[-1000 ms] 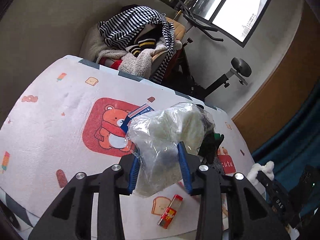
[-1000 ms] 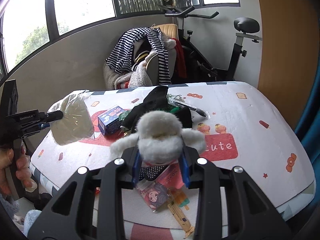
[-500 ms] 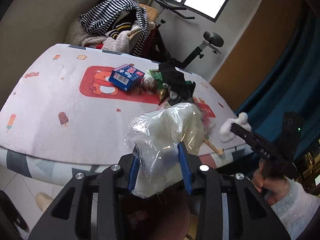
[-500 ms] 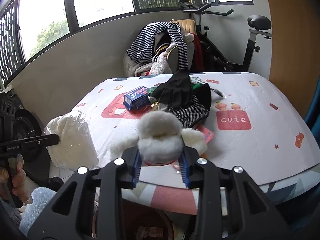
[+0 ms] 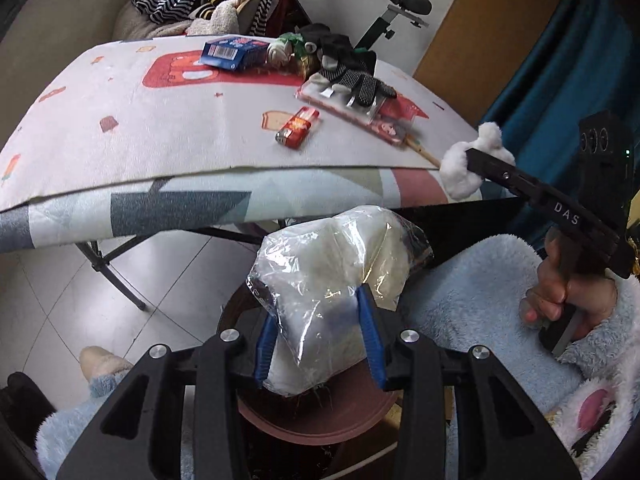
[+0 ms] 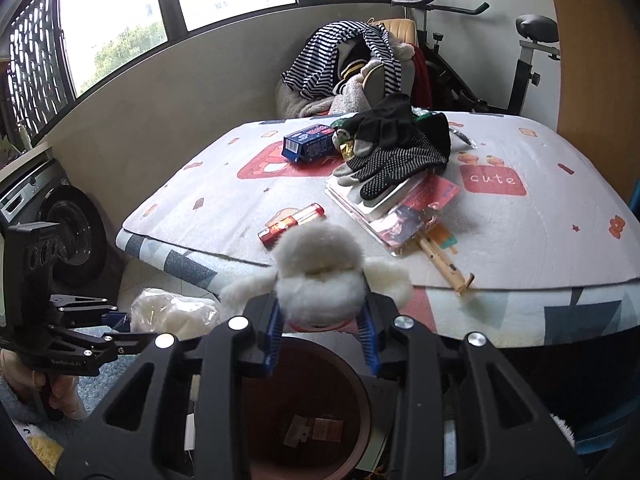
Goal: Collect trash
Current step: 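Lower the plastic bag into the brown bin and open the left gripper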
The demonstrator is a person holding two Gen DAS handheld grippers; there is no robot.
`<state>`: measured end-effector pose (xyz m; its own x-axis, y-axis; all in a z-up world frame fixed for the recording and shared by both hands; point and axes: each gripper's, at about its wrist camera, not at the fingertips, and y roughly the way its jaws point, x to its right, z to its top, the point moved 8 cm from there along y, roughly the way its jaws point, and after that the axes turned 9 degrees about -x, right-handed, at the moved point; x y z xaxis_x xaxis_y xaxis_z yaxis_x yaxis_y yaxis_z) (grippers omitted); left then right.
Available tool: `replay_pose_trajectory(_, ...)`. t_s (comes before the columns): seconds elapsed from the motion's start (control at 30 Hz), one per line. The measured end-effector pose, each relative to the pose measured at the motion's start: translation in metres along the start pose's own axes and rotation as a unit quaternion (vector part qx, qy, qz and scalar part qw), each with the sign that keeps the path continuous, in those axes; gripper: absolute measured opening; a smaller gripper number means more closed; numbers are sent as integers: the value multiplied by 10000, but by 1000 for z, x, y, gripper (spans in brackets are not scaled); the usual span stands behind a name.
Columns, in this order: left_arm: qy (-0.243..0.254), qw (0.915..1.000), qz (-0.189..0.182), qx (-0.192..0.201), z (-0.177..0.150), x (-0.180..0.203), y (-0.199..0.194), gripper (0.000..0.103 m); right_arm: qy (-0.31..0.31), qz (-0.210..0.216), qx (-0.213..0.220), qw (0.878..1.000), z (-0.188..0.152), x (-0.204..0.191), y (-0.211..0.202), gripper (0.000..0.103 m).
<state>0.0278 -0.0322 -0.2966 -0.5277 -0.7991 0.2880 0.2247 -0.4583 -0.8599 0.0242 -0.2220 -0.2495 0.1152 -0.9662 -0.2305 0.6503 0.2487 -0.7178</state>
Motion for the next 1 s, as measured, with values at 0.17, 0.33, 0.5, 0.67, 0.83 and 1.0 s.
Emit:
replay_pose_trajectory(0.17,-99,9997,199,-132,-14,-7,24,38,481,50,-242,9985,-19,12,12,35)
replay_pose_trajectory(0.33,-293,9987,351,-212,-14,-17,34,39,311,-81,-279,9991,-23,8,18,35)
replay_pose_trajectory(0.5,-507,9980,211,-305,-16,-24,38,40,68,-113,-426,9990,-27,-3,26,35)
replay_pose_trajectory(0.67,-430,9983,234,-328,-16,-22,39,41,-158,-152,-601,9979,-32,-12,34,35)
replay_pose_trajectory(0.83,-382,9983,331,-307,-16,-20,38,51,-196,-149,-635,9977,-33,-14,36,35)
replay_pose_trajectory(1.0,-622,9967,515,9,-12,-31,26,71,-268,-162,-718,9969,-35,-17,40,35)
